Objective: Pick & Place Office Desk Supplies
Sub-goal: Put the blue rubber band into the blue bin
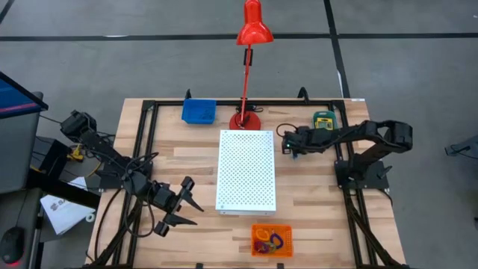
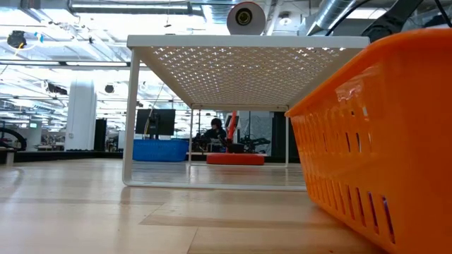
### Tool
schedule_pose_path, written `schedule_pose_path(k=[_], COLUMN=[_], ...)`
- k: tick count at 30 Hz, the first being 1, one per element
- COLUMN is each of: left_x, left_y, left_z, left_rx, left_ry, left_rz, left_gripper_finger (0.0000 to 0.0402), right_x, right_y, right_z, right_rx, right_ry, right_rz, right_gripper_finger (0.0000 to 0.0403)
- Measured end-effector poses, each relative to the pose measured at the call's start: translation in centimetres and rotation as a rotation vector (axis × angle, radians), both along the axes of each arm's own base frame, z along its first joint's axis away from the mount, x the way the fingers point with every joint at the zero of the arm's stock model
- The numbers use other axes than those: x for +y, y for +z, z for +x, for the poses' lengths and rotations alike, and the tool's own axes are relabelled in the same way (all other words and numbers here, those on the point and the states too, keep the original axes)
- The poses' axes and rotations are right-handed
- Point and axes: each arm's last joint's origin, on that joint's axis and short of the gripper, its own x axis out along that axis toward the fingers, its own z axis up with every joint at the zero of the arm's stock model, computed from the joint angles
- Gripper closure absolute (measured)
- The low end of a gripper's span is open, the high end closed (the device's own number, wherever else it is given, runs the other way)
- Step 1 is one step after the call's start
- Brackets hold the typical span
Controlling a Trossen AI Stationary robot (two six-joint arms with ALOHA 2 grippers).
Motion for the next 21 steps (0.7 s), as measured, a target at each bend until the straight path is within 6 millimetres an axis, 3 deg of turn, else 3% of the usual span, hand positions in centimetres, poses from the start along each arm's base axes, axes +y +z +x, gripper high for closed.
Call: schedule_pose_path(k=[4,14,21], left_x=[0.0,0.0,0.0], left_y=[0.0,0.0,-0.1], left_z=[0.0,0.0,0.0], left_rx=[0.001,0.003,0.01], left_ry=[0.003,0.002,0.002], left_rz=[-0.002,0.0,0.005], left_gripper_finger=[0.022,0.022,0.022], right_x=[0.7,2.3,3.6], right_y=[0.0,0.4,2.9], right_z=[0.2,-0.2,-1.4], right_rx=[0.007,0.046,-0.008], right_ry=[0.027,0.026,0.025], right_rz=[-0.034,-0.1,-0.188], right_gripper_finger=[0.0397,0.0401,0.0402])
